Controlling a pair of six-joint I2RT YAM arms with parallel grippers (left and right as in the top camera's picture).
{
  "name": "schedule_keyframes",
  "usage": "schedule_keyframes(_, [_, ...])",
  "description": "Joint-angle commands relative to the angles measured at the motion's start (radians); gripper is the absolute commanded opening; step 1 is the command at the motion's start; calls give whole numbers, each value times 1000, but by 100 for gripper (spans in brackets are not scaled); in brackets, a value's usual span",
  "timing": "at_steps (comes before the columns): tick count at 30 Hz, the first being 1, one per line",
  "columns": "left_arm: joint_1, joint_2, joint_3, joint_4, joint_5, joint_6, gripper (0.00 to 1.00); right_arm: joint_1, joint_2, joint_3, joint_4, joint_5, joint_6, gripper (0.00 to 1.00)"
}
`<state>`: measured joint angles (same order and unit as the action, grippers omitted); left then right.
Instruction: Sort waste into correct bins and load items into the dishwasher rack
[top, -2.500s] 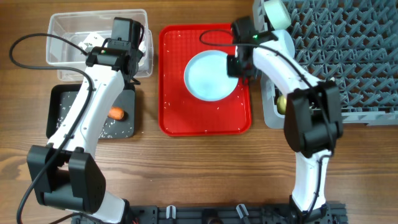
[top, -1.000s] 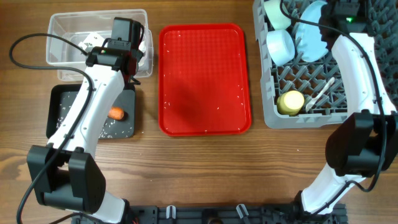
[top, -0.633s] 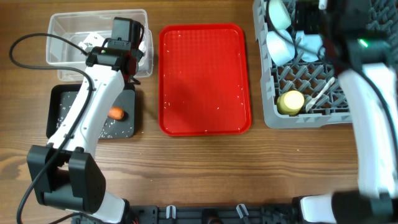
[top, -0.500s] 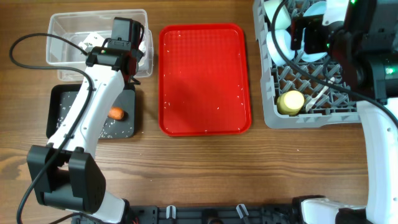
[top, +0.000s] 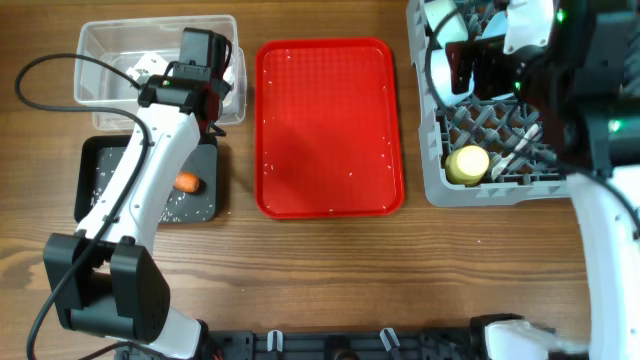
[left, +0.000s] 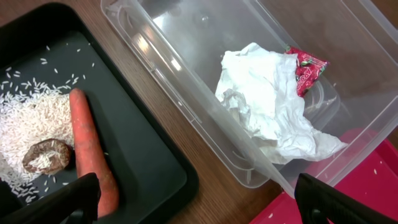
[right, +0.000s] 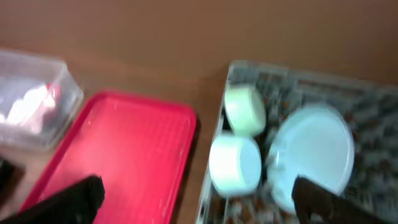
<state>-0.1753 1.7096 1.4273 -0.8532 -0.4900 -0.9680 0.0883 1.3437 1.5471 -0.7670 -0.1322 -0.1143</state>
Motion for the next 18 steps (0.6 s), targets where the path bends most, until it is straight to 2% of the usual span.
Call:
schedule_keyframes(1, [3, 6, 5, 0, -23, -16, 100, -3, -222, -295, 227, 5, -16, 100])
schedule_keyframes(3, [3, 6, 5, 0, -23, -16, 100, -3, -389, -557, 415, 4, -13, 100])
schedule_keyframes(9, [3, 6, 5, 0, -23, -16, 100, -3, -837, -1148, 724, 2, -10, 100])
schedule_keyframes(12, [3, 6, 5, 0, -23, -16, 100, -3, -1060, -1411, 874, 2, 42, 100])
schedule_keyframes(15, [3, 6, 5, 0, -23, -16, 100, -3, -1242, -1530, 882, 2, 89, 100])
schedule_keyframes(18, [3, 6, 5, 0, -23, -16, 100, -3, -1291, -1542, 842, 6, 87, 100])
